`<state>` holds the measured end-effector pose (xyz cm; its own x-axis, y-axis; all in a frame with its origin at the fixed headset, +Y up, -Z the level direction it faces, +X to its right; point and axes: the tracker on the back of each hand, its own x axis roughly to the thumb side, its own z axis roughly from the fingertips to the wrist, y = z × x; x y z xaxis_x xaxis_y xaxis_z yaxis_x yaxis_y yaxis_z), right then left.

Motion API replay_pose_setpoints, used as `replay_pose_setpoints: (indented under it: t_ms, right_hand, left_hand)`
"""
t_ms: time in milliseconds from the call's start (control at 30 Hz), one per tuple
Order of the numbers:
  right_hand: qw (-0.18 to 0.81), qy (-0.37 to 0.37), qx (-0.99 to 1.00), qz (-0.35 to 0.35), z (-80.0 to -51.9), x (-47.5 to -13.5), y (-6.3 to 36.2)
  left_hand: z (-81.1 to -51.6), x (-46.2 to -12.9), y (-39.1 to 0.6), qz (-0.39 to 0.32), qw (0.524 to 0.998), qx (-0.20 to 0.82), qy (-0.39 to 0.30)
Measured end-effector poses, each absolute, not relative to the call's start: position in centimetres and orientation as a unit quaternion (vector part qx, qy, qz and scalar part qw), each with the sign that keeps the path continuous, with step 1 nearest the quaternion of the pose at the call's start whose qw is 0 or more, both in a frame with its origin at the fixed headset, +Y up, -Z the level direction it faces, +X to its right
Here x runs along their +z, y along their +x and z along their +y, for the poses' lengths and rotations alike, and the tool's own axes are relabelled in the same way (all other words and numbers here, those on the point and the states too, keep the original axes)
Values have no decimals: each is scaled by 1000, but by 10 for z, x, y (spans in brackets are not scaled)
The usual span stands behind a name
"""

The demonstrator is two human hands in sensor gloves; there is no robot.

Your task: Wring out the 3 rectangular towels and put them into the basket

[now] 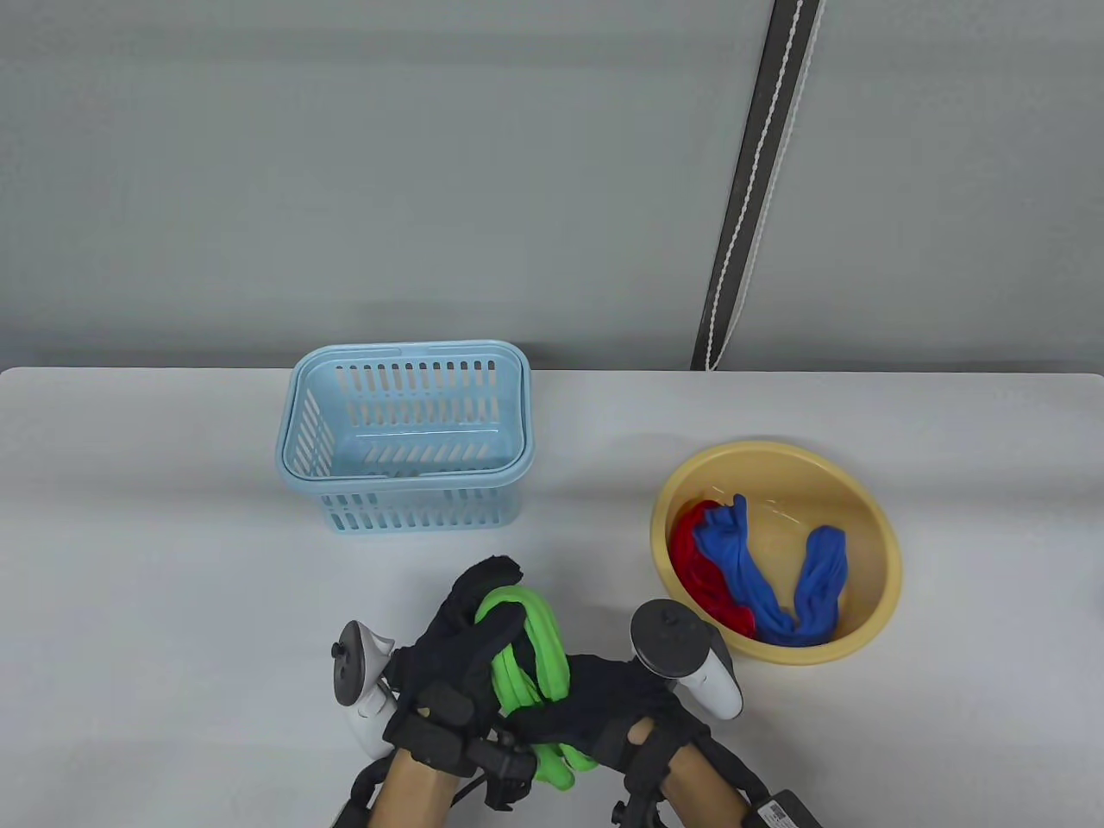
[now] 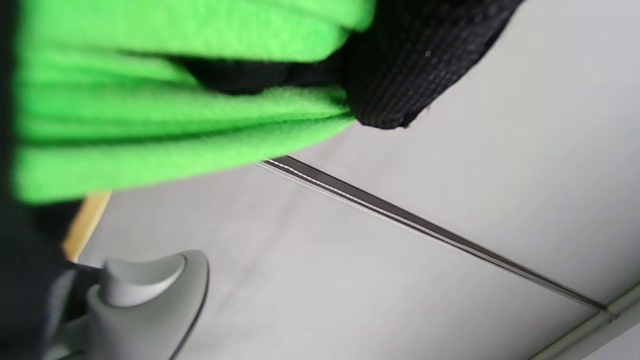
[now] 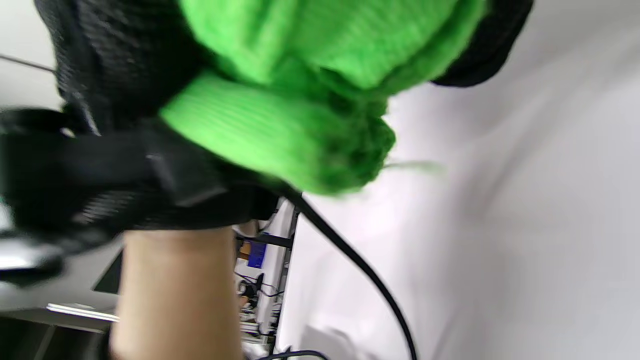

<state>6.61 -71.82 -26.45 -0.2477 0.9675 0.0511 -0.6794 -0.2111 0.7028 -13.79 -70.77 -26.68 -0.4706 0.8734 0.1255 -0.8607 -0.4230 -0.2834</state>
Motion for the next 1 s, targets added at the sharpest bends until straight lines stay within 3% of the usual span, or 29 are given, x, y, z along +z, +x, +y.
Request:
replay_pose_setpoints:
  t_ms: [67,167,267,467,600,667,767,867,1000]
  right_hand:
    - [560,257,740,269,-717,-264,68]
    - [548,256,761,236,-716,-263,74]
    - [568,210,771,197,-718,-263,84]
    - [504,196,828,148,-710,-268,97]
    - [418,172,886,105,-707,-268,98]
    - [386,140,909,68,-703,-268,99]
    - [368,124,918,84,-701,-271,102]
    - [382,119,905,145,-701,-276,107]
    - [427,123,861,247,-708,-282,112]
  left_hand:
    - [-706,-267,-138,-157,525,836,-14]
    - [-698,-267,-140,-166,589,790,35]
    - [-691,-267,-143,-219,628,747,-3]
    - [-686,-269,-151,-221,705,673,40]
    - [-678,-265,-151,-208,795,565,79]
    - [-670,-256,-143,-203,863,441,137]
    - [-661,-242,-126,-235,921,230,209]
    - [-660,-231,-109,-334,916,84,207]
    - [-669,-221,-90,-399,899,-46,175]
